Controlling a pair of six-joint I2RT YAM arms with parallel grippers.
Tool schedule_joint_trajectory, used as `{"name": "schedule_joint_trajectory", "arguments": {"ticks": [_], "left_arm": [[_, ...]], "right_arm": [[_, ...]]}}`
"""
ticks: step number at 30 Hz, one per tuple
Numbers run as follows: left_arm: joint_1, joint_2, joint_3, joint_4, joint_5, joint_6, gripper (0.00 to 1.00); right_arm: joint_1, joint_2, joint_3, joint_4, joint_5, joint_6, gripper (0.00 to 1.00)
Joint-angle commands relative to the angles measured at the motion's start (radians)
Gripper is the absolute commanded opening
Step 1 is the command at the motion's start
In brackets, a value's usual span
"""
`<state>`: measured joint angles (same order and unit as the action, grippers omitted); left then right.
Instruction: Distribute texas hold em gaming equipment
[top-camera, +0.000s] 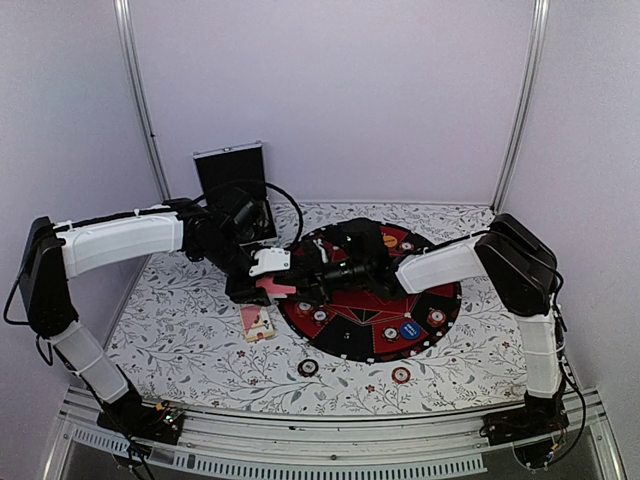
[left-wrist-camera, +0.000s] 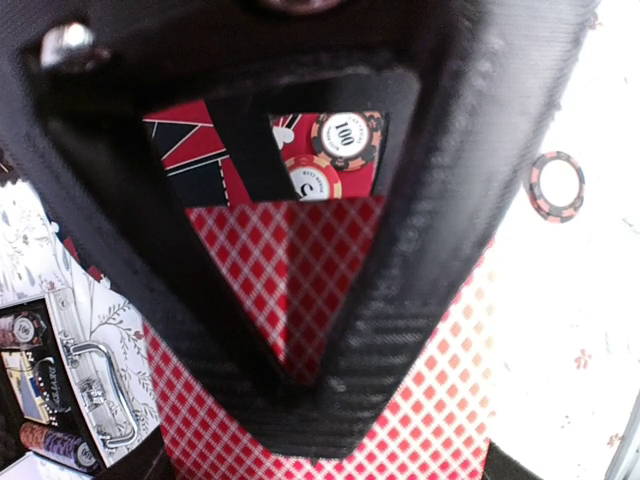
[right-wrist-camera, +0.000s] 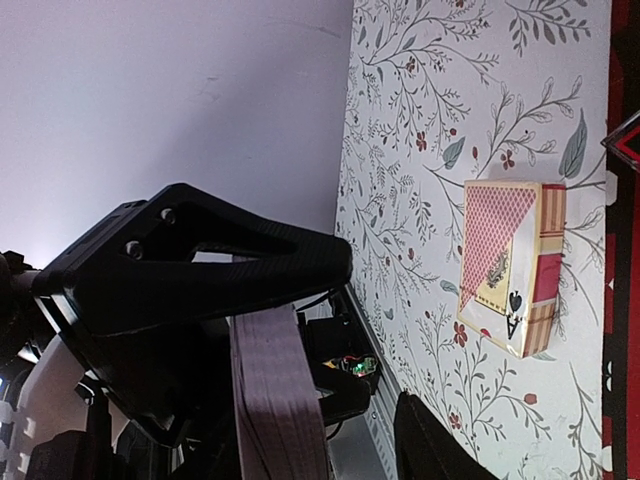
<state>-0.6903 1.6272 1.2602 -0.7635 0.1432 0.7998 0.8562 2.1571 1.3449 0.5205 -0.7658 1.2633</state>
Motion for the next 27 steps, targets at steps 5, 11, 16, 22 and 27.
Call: {"name": "schedule_joint_trajectory", "arguments": {"ticks": [5, 11, 16, 22, 27], "left_arm": [[-0.001, -0.023, 0.006, 0.027, -0.012, -0.007, 0.03], [0.006, -0.021, 0.004, 0.029, -0.016, -0.011, 0.01], [0.011, -0.020, 0.004, 0.028, -0.017, -0.013, 0.01], [0.018, -0.013, -0.002, 0.033, -0.030, -0.014, 0.01], [0.023, -0.001, -0.008, 0.039, -0.057, -0.019, 0.00]], "right_arm": [[-0.019, -0.059, -0.032, -0.094, 0.037, -0.044, 0.43], [-0.023, -0.077, -0.036, -0.126, 0.041, -0.068, 0.33], [-0.027, -0.093, -0.034, -0.147, 0.038, -0.086, 0.32], [-0.041, -0.123, -0.052, -0.154, 0.036, -0.097, 0.27], [-0.055, -0.151, -0.057, -0.159, 0.038, -0.106, 0.12]]}}
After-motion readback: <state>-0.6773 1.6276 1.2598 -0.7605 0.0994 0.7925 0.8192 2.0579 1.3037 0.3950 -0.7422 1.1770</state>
